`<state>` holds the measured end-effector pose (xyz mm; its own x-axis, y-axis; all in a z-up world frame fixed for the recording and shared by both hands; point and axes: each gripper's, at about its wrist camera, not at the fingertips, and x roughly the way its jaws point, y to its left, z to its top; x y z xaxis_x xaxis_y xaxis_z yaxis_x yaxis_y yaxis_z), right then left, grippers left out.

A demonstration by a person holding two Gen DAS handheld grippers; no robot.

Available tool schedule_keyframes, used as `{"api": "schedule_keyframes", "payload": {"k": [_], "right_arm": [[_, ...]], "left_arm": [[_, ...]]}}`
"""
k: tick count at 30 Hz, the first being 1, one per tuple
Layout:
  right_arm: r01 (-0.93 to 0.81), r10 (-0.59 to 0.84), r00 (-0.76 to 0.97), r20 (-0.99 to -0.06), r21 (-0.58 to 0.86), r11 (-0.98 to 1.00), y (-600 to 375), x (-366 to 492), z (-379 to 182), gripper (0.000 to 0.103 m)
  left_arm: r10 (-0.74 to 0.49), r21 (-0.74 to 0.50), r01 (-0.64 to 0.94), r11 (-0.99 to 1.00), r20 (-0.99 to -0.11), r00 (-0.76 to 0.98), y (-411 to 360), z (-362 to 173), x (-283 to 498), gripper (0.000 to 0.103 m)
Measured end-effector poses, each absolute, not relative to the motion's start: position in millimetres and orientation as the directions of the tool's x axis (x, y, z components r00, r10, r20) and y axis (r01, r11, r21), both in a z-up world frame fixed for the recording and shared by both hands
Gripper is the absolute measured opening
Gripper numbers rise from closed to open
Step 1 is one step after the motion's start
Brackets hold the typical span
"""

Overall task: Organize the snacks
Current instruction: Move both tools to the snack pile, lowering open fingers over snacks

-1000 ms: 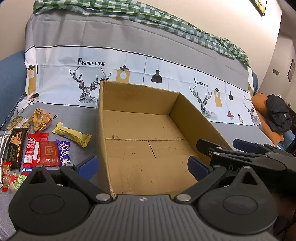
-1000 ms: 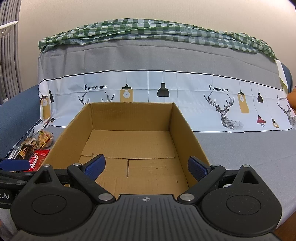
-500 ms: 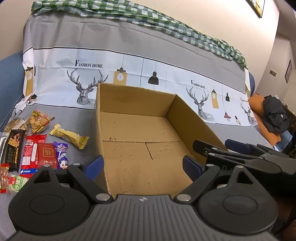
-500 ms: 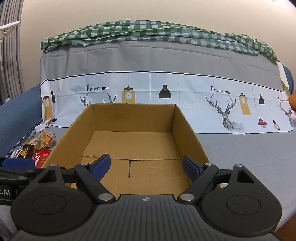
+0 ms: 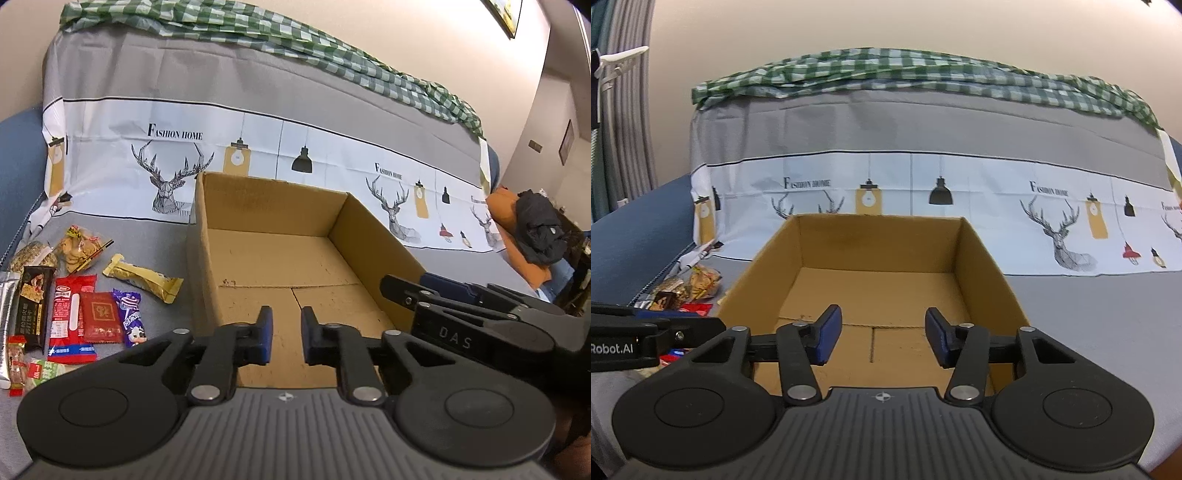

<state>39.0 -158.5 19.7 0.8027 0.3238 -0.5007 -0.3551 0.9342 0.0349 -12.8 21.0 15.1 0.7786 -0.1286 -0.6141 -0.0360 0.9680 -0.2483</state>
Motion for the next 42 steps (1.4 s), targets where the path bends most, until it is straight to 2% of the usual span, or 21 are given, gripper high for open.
{"api": "schedule_keyframes", "payload": {"k": [4, 8, 10, 12, 15, 18, 20, 23, 26, 28, 32, 34, 36, 38, 42], "right_arm": [[-0.381, 0.351, 0.796, -0.493, 0.042, 0.924, -149, 37, 22, 0.05], [-0.423, 0.398, 0.787, -0.472, 0.058, 0.905, -134, 33, 27, 0.044], [-0.458, 0.434, 0.773, -0.463, 0.067, 0.887, -125, 33, 30, 0.042], [-0.501, 0.481, 0.741, -0.469, 0.092, 0.861, -114, 36, 36, 0.036], [-0.574, 0.567, 0.691, -0.448, 0.135, 0.807, -96, 37, 51, 0.034], [-0.669, 0.654, 0.62, -0.433, 0.144, 0.73, -67, 35, 66, 0.034], [-0.734, 0.704, 0.553, -0.447, 0.138, 0.665, -43, 37, 70, 0.034], [-0.829, 0.76, 0.446, -0.473, 0.101, 0.55, 2, 33, 70, 0.035], [-0.879, 0.784, 0.379, -0.492, 0.073, 0.471, 39, 27, 57, 0.043], [-0.89, 0.79, 0.349, -0.505, 0.086, 0.448, 57, 23, 40, 0.048], [-0.888, 0.729, 0.303, -0.613, 0.096, 0.45, 85, 25, -6, 0.051], [-0.897, 0.706, 0.297, -0.643, 0.066, 0.437, 97, 22, -21, 0.061], [-0.906, 0.687, 0.28, -0.671, 0.052, 0.419, 99, 21, -32, 0.062], [-0.909, 0.674, 0.259, -0.692, 0.061, 0.412, 99, 22, -41, 0.065], [-0.917, 0.654, 0.219, -0.724, 0.077, 0.392, 103, 20, -47, 0.071]], "left_arm": [[-0.166, -0.265, -0.005, 0.964, -0.62, 0.766, 36, 34, -14, 0.012], [-0.213, -0.267, 0.058, 0.962, -0.598, 0.772, 66, 56, -5, 0.012], [-0.246, -0.267, 0.104, 0.958, -0.58, 0.776, 87, 64, 2, 0.012], [-0.229, -0.242, 0.102, 0.965, -0.589, 0.775, 112, 67, 12, 0.012], [-0.246, -0.285, 0.082, 0.955, -0.609, 0.754, 155, 61, 26, 0.012], [-0.192, -0.317, -0.021, 0.948, -0.623, 0.758, 196, 42, 30, 0.012], [-0.174, -0.382, -0.106, 0.918, -0.628, 0.759, 226, 17, 22, 0.012], [-0.075, -0.367, -0.269, 0.89, -0.702, 0.708, 260, -1, 17, 0.012], [-0.036, -0.386, -0.344, 0.856, -0.707, 0.706, 278, -5, 14, 0.012], [0.0, -0.345, -0.38, 0.858, -0.74, 0.673, 282, -10, 17, 0.013], [0.013, -0.31, -0.393, 0.866, -0.772, 0.636, 281, -18, 30, 0.028], [0.032, -0.271, -0.4, 0.875, -0.794, 0.608, 281, -24, 39, 0.034], [0.055, -0.239, -0.408, 0.881, -0.805, 0.591, 281, -33, 43, 0.04], [0.047, -0.24, -0.408, 0.881, -0.814, 0.579, 281, -42, 49, 0.042], [0.055, -0.204, -0.396, 0.895, -0.832, 0.552, 275, -49, 56, 0.057]]}}
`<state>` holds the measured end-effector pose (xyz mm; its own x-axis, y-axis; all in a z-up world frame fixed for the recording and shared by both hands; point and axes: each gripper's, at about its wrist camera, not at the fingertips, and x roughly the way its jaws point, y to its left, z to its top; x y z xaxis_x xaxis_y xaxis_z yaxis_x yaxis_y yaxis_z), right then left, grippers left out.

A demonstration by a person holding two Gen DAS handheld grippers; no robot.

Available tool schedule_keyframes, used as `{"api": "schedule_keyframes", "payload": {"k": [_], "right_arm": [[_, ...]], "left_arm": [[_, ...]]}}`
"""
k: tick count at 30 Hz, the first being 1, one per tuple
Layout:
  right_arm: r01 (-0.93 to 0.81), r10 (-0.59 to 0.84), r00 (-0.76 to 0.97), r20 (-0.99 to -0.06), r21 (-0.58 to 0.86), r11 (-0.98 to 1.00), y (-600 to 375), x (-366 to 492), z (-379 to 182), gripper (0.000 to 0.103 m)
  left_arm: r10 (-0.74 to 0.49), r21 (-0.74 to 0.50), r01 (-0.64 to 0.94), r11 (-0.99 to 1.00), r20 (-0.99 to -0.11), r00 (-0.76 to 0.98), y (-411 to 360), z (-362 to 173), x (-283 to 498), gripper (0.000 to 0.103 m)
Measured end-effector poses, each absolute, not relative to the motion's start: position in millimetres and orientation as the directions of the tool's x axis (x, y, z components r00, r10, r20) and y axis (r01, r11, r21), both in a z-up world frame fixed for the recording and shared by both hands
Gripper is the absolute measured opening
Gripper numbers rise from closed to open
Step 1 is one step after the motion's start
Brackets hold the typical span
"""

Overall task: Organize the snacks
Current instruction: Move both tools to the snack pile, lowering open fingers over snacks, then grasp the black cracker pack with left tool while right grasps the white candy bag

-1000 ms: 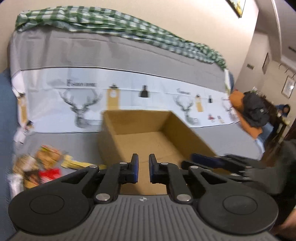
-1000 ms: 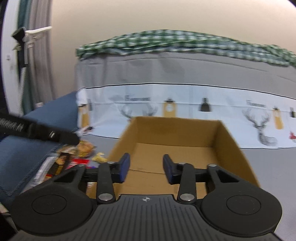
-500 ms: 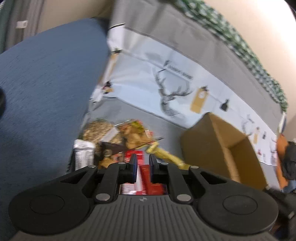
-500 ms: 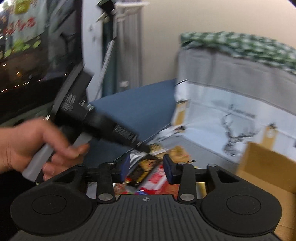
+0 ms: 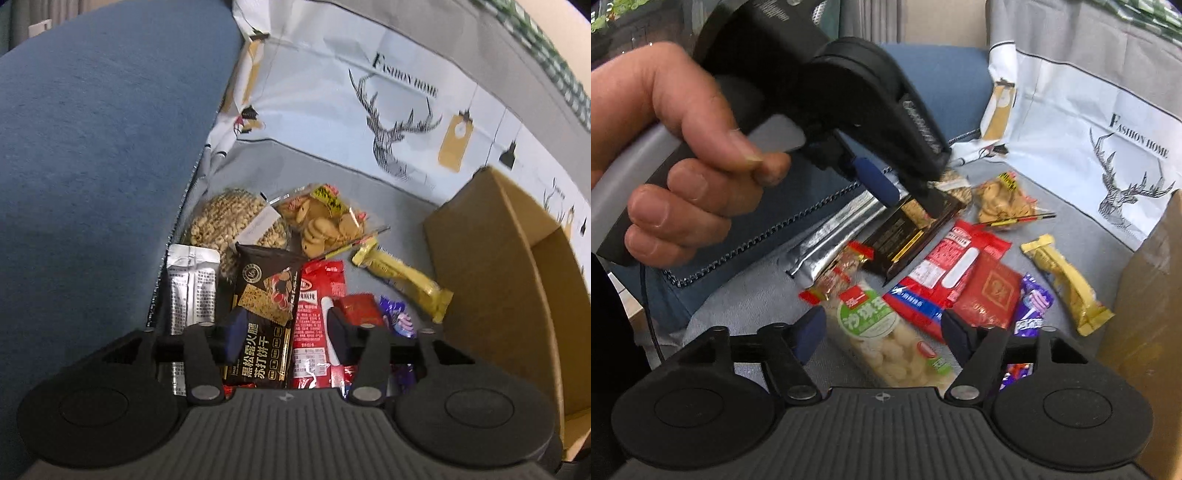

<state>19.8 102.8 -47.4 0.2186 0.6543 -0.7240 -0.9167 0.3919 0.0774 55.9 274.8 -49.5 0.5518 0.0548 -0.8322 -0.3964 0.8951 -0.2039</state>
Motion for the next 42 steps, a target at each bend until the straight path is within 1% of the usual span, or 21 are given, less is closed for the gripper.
{"api": "schedule_keyframes", "payload": {"k": [4, 9, 13, 14, 17, 19, 20, 21, 22, 23, 24, 29, 31, 32, 33, 34, 35, 36, 40, 41, 42], "right_arm": [[-0.919, 0.628, 0.206, -0.751, 0.071, 0.387, 106, 17, -56, 0.071], [-0.921, 0.595, 0.228, -0.771, 0.028, 0.389, 103, 13, -57, 0.071], [-0.921, 0.576, 0.232, -0.784, 0.012, 0.388, 103, 19, -67, 0.069], [-0.923, 0.576, 0.229, -0.784, 0.013, 0.385, 101, 18, -65, 0.065], [-0.928, 0.58, 0.215, -0.785, 0.02, 0.372, 99, 17, -59, 0.049], [-0.93, 0.584, 0.203, -0.786, 0.032, 0.365, 96, 16, -56, 0.044], [-0.932, 0.587, 0.197, -0.785, 0.036, 0.361, 96, 17, -55, 0.04], [-0.933, 0.591, 0.195, -0.783, 0.037, 0.358, 95, 16, -52, 0.037], [-0.933, 0.594, 0.203, -0.778, 0.031, 0.359, 96, 18, -52, 0.03], [-0.933, 0.603, 0.211, -0.769, 0.027, 0.36, 95, 18, -48, 0.013], [-0.932, 0.615, 0.214, -0.759, 0.031, 0.362, 93, 17, -42, 0.012], [-0.901, 0.627, 0.21, -0.75, 0.1, 0.422, 82, 28, -33, 0.013], [-0.885, 0.614, 0.198, -0.764, 0.131, 0.448, 80, 33, -41, 0.017], [-0.879, 0.616, 0.184, -0.766, 0.152, 0.453, 80, 35, -44, 0.027], [-0.878, 0.624, 0.179, -0.761, 0.163, 0.451, 80, 36, -45, 0.042], [-0.878, 0.627, 0.181, -0.758, 0.163, 0.45, 80, 36, -47, 0.05], [-0.877, 0.619, 0.19, -0.762, 0.152, 0.456, 82, 37, -50, 0.062], [-0.875, 0.607, 0.199, -0.769, 0.14, 0.464, 85, 37, -54, 0.065], [-0.871, 0.572, 0.193, -0.797, 0.129, 0.474, 92, 38, -68, 0.065], [-0.873, 0.558, 0.189, -0.808, 0.122, 0.472, 94, 37, -73, 0.065], [-0.876, 0.549, 0.187, -0.815, 0.114, 0.468, 96, 36, -76, 0.061]], "left_arm": [[0.072, -0.16, -0.392, 0.906, -0.854, 0.515, 269, -61, 63, 0.06], [0.087, -0.12, -0.372, 0.92, -0.864, 0.495, 263, -68, 67, 0.072], [0.092, -0.096, -0.36, 0.928, -0.878, 0.47, 261, -77, 71, 0.072], [0.089, -0.1, -0.362, 0.927, -0.879, 0.469, 263, -78, 71, 0.072], [0.087, -0.105, -0.368, 0.924, -0.878, 0.47, 265, -80, 74, 0.07], [0.09, -0.101, -0.368, 0.924, -0.879, 0.468, 266, -80, 75, 0.065], [0.096, -0.096, -0.37, 0.924, -0.879, 0.467, 265, -80, 75, 0.058], [0.106, -0.086, -0.372, 0.924, -0.879, 0.466, 265, -79, 75, 0.045], [0.11, -0.08, -0.373, 0.925, -0.879, 0.463, 266, -78, 75, 0.044], [0.109, -0.083, -0.375, 0.923, -0.879, 0.464, 267, -77, 74, 0.043], [0.106, -0.09, -0.378, 0.921, -0.878, 0.467, 268, -76, 73, 0.043], [0.078, -0.141, -0.381, 0.914, -0.86, 0.504, 271, -68, 69, 0.043], [0.047, -0.183, -0.382, 0.906, -0.852, 0.521, 273, -64, 68, 0.043], [0.03, -0.204, -0.38, 0.902, -0.849, 0.527, 273, -63, 67, 0.043], [0.016, -0.22, -0.378, 0.899, -0.847, 0.531, 273, -62, 67, 0.043], [0.002, -0.231, -0.373, 0.899, -0.847, 0.532, 273, -62, 67, 0.043], [-0.004, -0.233, -0.367, 0.901, -0.848, 0.53, 271, -63, 66, 0.043], [-0.004, -0.227, -0.359, 0.905, -0.849, 0.528, 269, -63, 67, 0.043], [-0.005, -0.207, -0.344, 0.916, -0.862, 0.506, 264, -70, 72, 0.043], [0.001, -0.199, -0.345, 0.917, -0.866, 0.501, 263, -71, 73, 0.046], [0.006, -0.194, -0.349, 0.917, -0.868, 0.497, 263, -71, 74, 0.048]]}}
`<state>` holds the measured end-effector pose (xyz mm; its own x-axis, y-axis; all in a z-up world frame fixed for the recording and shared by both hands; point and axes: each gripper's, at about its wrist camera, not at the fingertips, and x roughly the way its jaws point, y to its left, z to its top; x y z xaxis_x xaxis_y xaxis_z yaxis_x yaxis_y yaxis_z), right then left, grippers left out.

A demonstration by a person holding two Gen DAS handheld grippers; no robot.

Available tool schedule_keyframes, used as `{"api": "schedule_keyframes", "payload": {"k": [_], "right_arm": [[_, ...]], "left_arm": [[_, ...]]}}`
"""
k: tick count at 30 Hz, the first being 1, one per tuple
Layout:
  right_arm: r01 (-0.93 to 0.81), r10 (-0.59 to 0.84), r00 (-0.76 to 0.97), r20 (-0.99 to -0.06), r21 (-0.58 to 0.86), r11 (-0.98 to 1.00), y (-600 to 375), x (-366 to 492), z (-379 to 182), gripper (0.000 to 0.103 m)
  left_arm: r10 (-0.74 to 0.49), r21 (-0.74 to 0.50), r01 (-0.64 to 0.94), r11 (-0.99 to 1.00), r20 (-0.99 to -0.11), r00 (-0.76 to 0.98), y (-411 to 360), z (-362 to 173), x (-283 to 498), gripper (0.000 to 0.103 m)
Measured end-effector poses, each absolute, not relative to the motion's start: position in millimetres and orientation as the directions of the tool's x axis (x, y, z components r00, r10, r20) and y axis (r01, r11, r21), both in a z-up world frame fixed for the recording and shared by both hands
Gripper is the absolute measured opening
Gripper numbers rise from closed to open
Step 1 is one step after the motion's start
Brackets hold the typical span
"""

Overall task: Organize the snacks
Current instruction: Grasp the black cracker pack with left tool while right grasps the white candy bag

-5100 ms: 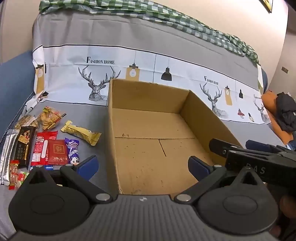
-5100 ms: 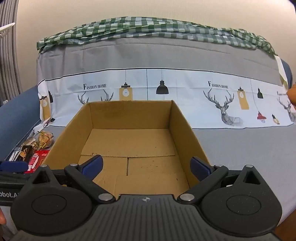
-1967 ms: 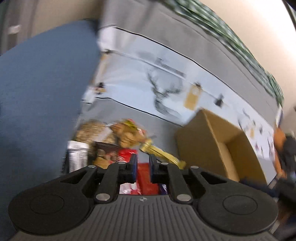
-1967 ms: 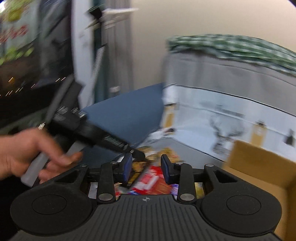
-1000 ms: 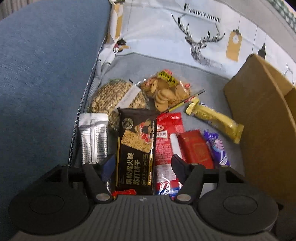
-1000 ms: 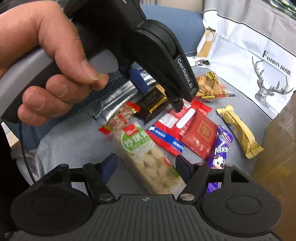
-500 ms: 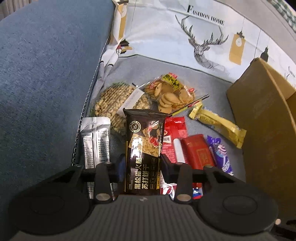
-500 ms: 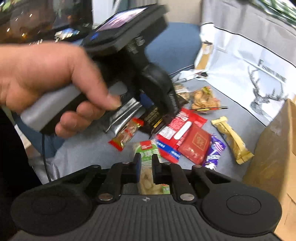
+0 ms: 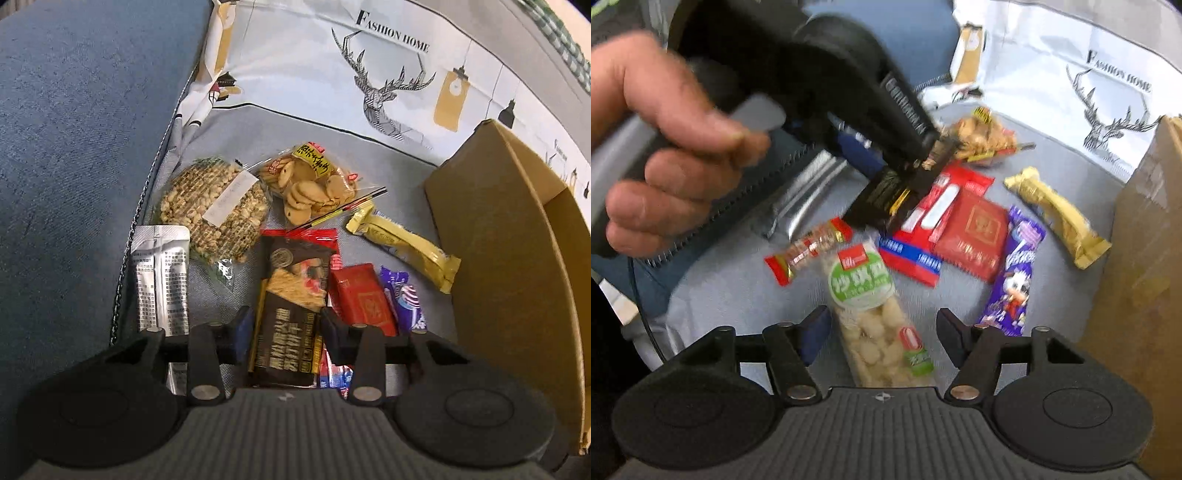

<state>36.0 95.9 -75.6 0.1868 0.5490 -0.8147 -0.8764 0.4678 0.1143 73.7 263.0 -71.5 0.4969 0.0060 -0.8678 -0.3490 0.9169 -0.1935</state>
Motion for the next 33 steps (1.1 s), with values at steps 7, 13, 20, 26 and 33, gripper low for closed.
{"api": "schedule_keyframes", "payload": {"k": [7, 13, 20, 26, 33], "right_arm": [[-0.863, 0.549, 0.206, -0.81, 0.113, 0.492, 93, 32, -70, 0.038], [-0.795, 0.543, 0.19, -0.818, 0.196, 0.575, 82, 41, -68, 0.039], [-0.822, 0.55, 0.176, -0.816, 0.185, 0.538, 87, 38, -72, 0.046], [-0.833, 0.528, 0.167, -0.833, 0.167, 0.527, 88, 36, -78, 0.044], [-0.815, 0.492, 0.204, -0.847, 0.131, 0.565, 80, 44, -80, 0.038]], "left_arm": [[0.005, -0.183, -0.333, 0.925, -0.871, 0.491, 259, -74, 77, 0.059], [0.005, -0.193, -0.349, 0.917, -0.87, 0.493, 256, -75, 80, 0.06], [0.035, -0.139, -0.335, 0.932, -0.884, 0.466, 238, -80, 93, 0.065], [0.076, -0.09, -0.344, 0.935, -0.895, 0.44, 239, -84, 94, 0.043], [0.066, -0.105, -0.375, 0.921, -0.906, 0.417, 252, -82, 83, 0.046]]}}
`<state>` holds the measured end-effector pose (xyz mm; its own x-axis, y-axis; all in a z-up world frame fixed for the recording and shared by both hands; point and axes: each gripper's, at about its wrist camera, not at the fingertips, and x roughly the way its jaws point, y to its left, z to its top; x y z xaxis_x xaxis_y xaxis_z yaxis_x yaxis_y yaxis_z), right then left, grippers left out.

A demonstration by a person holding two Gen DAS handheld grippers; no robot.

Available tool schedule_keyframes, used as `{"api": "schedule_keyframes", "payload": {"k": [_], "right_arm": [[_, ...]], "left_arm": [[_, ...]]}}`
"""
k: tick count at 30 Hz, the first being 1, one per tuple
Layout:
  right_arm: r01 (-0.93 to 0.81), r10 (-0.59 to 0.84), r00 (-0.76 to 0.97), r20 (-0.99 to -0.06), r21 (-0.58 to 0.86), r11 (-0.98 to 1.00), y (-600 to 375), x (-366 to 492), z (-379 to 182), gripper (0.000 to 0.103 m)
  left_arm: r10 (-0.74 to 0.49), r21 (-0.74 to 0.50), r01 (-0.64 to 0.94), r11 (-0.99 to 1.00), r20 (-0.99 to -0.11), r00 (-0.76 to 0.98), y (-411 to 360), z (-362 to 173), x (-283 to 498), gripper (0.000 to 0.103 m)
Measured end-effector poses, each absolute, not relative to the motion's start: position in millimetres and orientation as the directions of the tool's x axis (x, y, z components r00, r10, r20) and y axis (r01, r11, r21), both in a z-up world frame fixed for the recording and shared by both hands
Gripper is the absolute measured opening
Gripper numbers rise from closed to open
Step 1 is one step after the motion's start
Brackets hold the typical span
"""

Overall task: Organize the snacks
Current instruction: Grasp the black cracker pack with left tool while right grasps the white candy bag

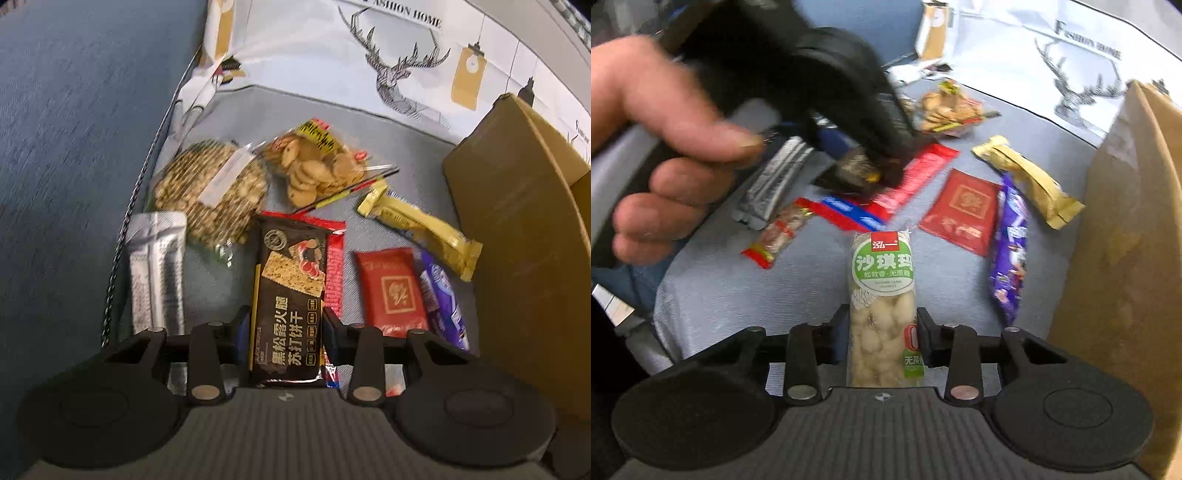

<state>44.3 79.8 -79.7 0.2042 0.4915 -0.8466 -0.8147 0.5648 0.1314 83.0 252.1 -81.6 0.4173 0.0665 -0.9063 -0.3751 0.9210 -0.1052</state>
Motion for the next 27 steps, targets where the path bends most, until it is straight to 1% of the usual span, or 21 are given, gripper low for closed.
{"api": "schedule_keyframes", "payload": {"k": [2, 6, 9, 11, 15, 20, 23, 27], "right_arm": [[-0.806, 0.491, 0.197, -0.848, 0.145, 0.574, 78, 49, -83, 0.04], [-0.797, 0.496, 0.194, -0.847, 0.159, 0.582, 80, 53, -84, 0.041], [-0.797, 0.496, 0.196, -0.846, 0.157, 0.583, 80, 53, -85, 0.041], [-0.796, 0.499, 0.197, -0.844, 0.159, 0.584, 79, 52, -85, 0.039], [-0.79, 0.509, 0.206, -0.836, 0.165, 0.59, 76, 53, -82, 0.038], [-0.782, 0.544, 0.249, -0.801, 0.165, 0.602, 71, 52, -66, 0.038], [-0.767, 0.557, 0.294, -0.777, 0.157, 0.622, 66, 54, -51, 0.038], [-0.733, 0.585, 0.342, -0.736, 0.18, 0.655, 53, 62, -31, 0.038]], "left_arm": [[0.074, -0.098, -0.379, 0.92, -0.908, 0.413, 252, -82, 82, 0.049], [0.073, -0.107, -0.395, 0.913, -0.907, 0.414, 253, -83, 84, 0.049], [0.07, -0.112, -0.395, 0.912, -0.906, 0.418, 252, -83, 86, 0.045], [0.067, -0.116, -0.395, 0.911, -0.905, 0.42, 252, -82, 86, 0.044], [0.056, -0.132, -0.399, 0.907, -0.903, 0.426, 252, -79, 85, 0.042], [0.054, -0.163, -0.398, 0.903, -0.875, 0.48, 251, -62, 81, 0.039], [0.058, -0.18, -0.403, 0.897, -0.857, 0.512, 252, -52, 77, 0.039], [0.068, -0.196, -0.409, 0.891, -0.833, 0.549, 253, -39, 73, 0.039]]}}
